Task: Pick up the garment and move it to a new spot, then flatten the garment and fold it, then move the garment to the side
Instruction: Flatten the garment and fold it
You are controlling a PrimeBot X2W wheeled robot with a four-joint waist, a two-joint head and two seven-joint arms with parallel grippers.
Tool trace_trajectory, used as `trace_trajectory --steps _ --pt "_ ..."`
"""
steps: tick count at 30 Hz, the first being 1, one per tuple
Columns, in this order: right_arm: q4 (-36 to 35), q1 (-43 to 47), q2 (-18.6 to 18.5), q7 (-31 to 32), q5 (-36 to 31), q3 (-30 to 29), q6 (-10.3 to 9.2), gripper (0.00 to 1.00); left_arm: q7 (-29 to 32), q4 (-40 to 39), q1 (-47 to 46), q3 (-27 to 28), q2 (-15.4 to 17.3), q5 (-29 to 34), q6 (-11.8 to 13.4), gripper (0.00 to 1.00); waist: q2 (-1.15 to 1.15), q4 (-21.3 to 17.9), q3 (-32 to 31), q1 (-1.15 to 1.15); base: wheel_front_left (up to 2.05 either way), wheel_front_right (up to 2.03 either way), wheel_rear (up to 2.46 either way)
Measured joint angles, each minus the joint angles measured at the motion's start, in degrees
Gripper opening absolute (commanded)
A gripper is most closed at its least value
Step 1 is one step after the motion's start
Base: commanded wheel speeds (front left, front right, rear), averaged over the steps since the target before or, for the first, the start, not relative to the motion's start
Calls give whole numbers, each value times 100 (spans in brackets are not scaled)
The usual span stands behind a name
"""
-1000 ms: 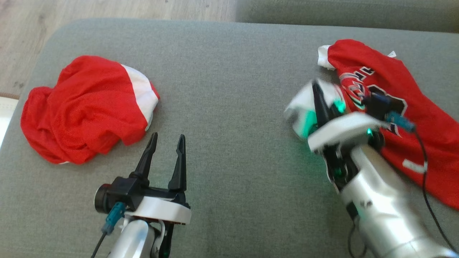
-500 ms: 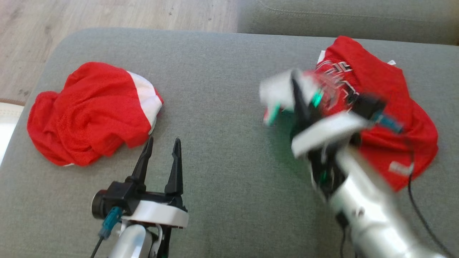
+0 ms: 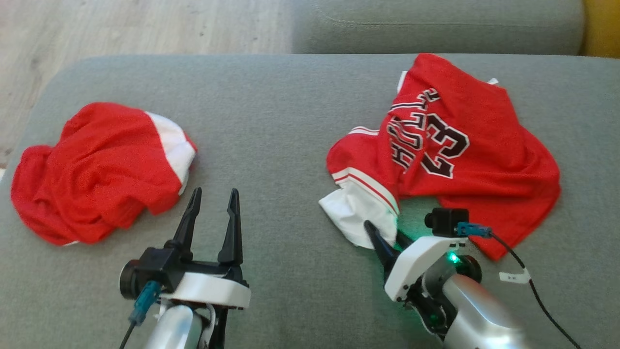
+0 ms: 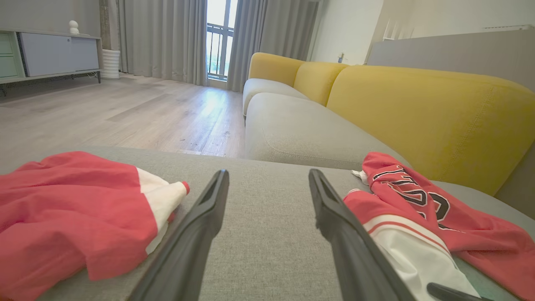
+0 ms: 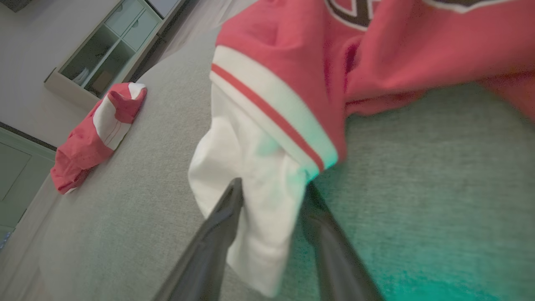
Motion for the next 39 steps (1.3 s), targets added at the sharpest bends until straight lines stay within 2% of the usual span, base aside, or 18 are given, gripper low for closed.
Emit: trace_trajectory --steps 7,13,18,25,30,39 --pt "310 -73 3 -241 -861 -625 1 100 0 8 57 27 0 2 -1 100 0 -271 -68 0 0 0 0" --pt "232 -31 -9 -592 -1796 -1648 1 100 -1 -29 83 142 0 9 -1 100 0 -528 -157 0 0 0 0" --pt "-368 425 -9 -654 -2614 -2596 1 100 0 -81 89 196 0 18 -1 100 0 -741 -193 0 0 0 0" --pt "-1846 1391 33 -1053 -3482 -3773 1 100 0 -108 94 199 0 53 -45 100 0 -970 -208 0 0 0 0" --pt "-2346 2084 101 -1234 -3411 -3868 1 100 0 -107 127 178 0 52 -45 100 0 -1051 -219 0 0 0 0" --pt "-2498 2102 100 -1329 -3303 -3846 1 100 0 21 159 21 1 -71 -102 100 0 -1152 -120 0 0 0 0"
